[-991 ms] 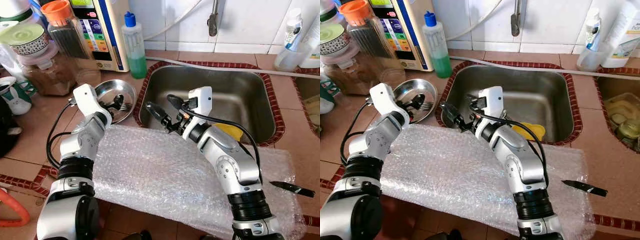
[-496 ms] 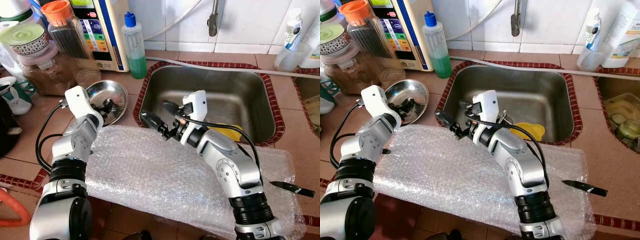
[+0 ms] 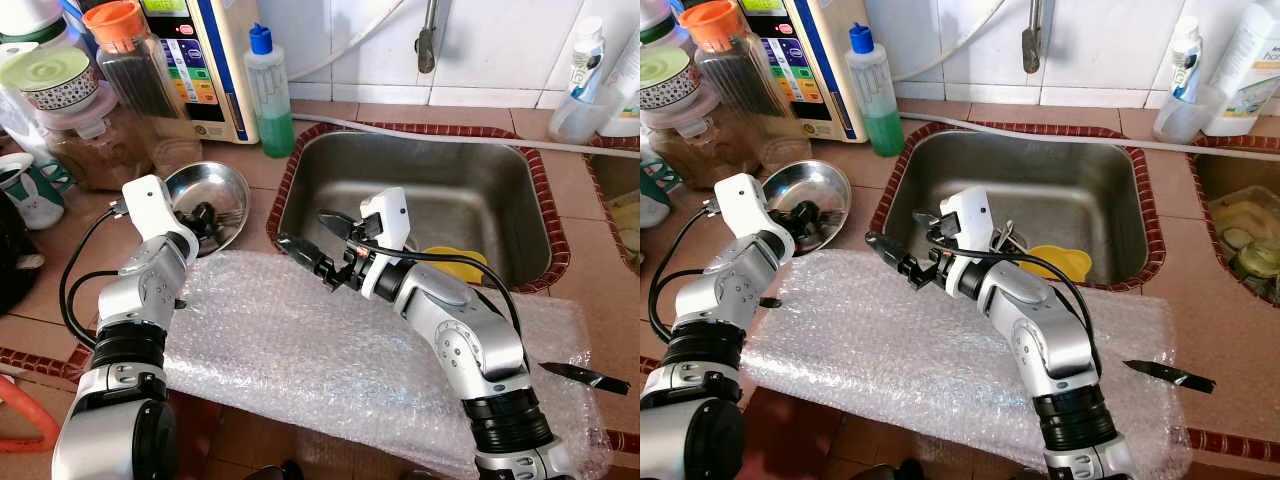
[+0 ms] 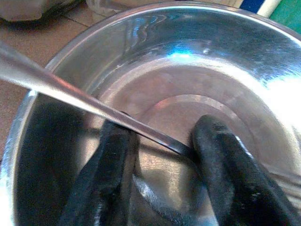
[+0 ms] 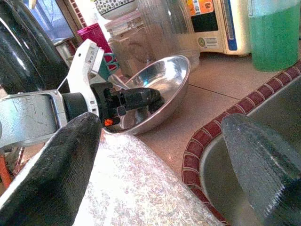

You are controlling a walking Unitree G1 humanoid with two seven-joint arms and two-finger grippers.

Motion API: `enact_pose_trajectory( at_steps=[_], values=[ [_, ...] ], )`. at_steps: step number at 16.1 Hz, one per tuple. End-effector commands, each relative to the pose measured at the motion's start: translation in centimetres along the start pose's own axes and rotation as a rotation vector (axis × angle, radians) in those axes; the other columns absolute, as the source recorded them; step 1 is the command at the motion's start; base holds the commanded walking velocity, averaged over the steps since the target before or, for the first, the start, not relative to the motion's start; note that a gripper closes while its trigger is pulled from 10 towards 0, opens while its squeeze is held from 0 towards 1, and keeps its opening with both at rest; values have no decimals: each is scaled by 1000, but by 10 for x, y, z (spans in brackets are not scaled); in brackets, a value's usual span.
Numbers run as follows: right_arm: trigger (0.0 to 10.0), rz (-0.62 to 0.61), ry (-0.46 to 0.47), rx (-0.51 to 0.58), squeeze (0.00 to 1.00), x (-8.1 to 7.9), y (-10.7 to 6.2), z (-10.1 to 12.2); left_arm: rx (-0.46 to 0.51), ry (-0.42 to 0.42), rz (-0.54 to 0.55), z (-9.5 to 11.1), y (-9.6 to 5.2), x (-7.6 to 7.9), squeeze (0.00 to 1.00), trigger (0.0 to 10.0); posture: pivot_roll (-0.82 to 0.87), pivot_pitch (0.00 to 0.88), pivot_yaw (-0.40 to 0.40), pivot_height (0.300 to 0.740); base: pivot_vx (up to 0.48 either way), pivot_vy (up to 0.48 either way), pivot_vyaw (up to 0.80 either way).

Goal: Kitchen organization

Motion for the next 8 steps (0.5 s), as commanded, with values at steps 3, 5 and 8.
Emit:
enact_pose_trajectory(
  at_steps=[3, 5, 8],
  values=[
    [10000, 28, -21, 1, 678, -9, 1, 1, -13, 96, 25, -8, -3, -12, 0, 0, -177, 136, 124, 740, 0, 0, 0],
    [10000, 30, -22, -2, 678, -10, 2, 0, -4, 99, 22, -6, -3, -11, 0, 0, -176, 135, 126, 740, 0, 0, 0],
    [10000, 31, -28, -6, 678, -11, 3, -1, 25, 148, 10, -1, -5, -11, 0, 0, -174, 136, 127, 740, 0, 0, 0]
  ],
)
Point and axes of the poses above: a point about 5 cm out from each wrist's last joint towards the gripper, its own y axis pointing out of the wrist towards the gripper, its own z axis along the axis of the wrist's last joint, x = y × z, the point moved 6 cm from there along y, pointing out of the wrist towards the gripper, and after that the axes turned 3 degrees about y, right-handed, at the moved point
